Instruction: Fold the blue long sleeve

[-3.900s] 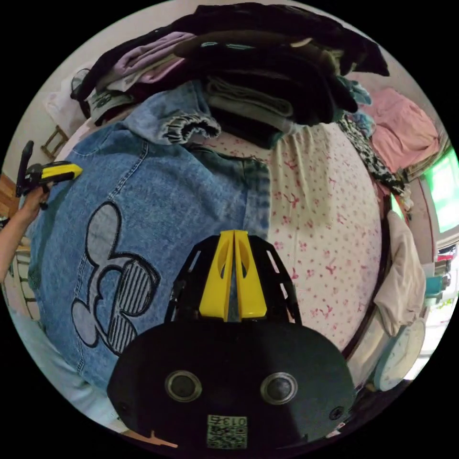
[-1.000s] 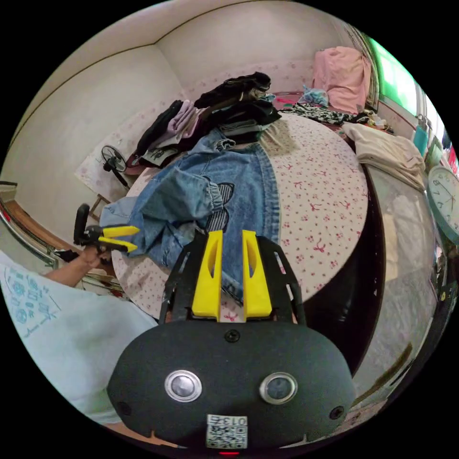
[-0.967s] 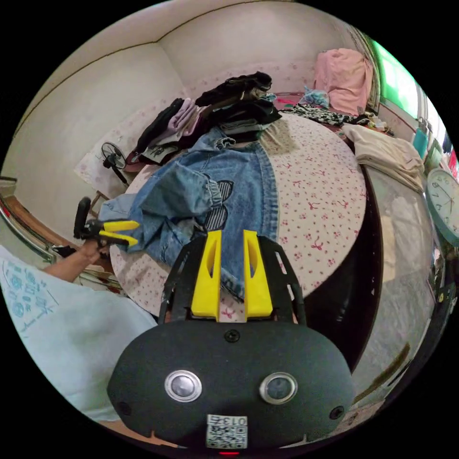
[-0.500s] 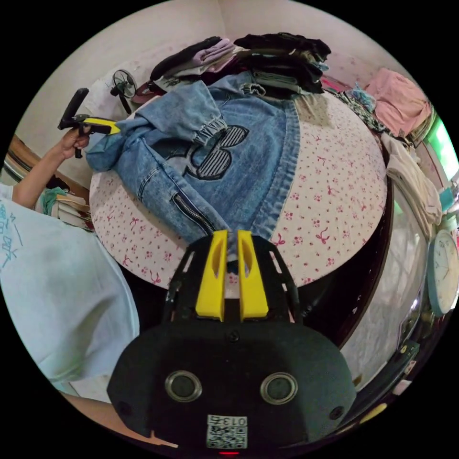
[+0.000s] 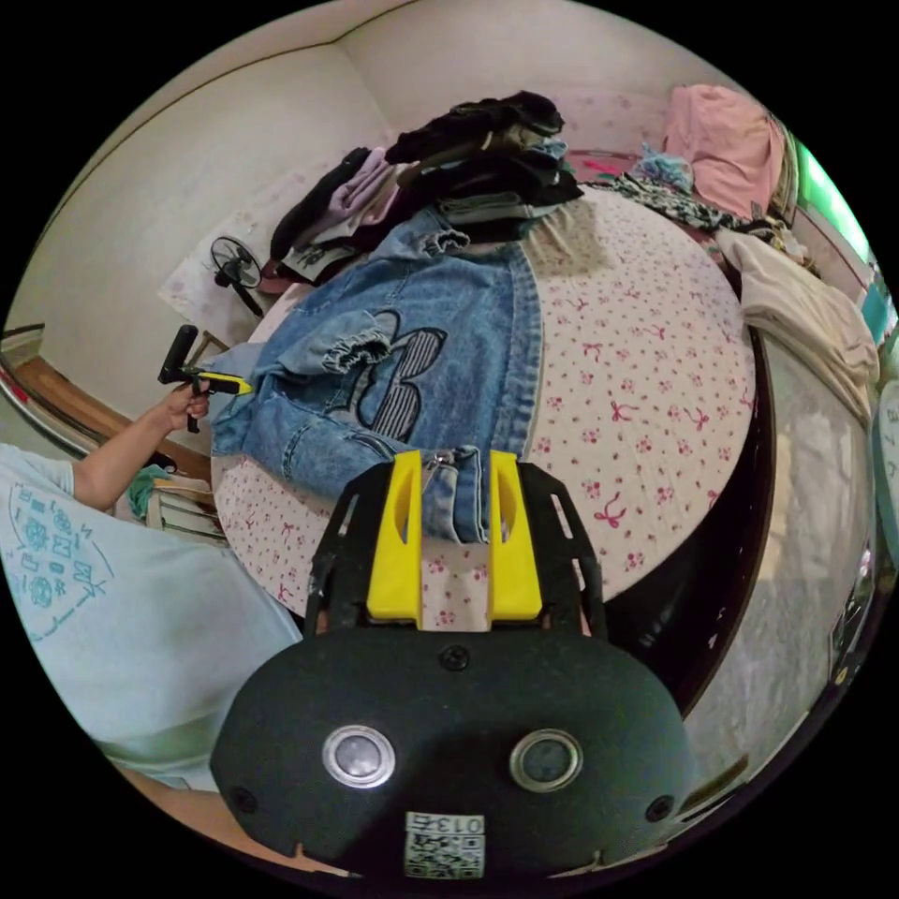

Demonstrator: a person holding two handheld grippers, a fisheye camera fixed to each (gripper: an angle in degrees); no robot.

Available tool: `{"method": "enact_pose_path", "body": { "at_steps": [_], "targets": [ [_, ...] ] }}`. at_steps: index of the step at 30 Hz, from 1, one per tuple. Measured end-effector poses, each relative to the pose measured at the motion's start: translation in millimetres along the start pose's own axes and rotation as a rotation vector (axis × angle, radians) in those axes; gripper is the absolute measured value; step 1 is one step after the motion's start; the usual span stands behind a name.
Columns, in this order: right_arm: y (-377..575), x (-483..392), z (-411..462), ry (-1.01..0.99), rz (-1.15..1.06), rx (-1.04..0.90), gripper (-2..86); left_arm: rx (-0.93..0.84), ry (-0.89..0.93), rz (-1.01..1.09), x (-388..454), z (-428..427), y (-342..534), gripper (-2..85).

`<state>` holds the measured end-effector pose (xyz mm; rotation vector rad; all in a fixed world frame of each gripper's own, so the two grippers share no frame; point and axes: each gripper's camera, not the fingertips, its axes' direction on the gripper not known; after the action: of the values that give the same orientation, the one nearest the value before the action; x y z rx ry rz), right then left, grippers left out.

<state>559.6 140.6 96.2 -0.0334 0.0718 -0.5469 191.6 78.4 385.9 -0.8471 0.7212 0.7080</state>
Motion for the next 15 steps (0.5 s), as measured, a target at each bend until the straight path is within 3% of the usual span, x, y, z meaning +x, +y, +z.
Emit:
{"method": "enact_pose_path", "body": {
  "at_steps": [4, 8, 12, 15],
  "targets": [
    [2, 8, 26, -0.026, 0.023, -0.060, 11.9, -0.005, -0.027, -0.016, -1, 3, -1, 0.9],
    [-7, 11, 70, -0.018, 0.041, -0.259, 10.1, -0.015, -0.067, 0.048, 10, -5, -7, 0.9],
    [-8, -3, 64, 0.023, -0.071, -0.244, 6.8, 0.029, -0.084, 0.191, 32, -26, -9, 0.9],
    [-9, -17, 41, 0.082, -0.148, -0.127, 6.4, 0.082, -0.119, 0.296, 48, -47, -10, 1.0]
  ]
}}
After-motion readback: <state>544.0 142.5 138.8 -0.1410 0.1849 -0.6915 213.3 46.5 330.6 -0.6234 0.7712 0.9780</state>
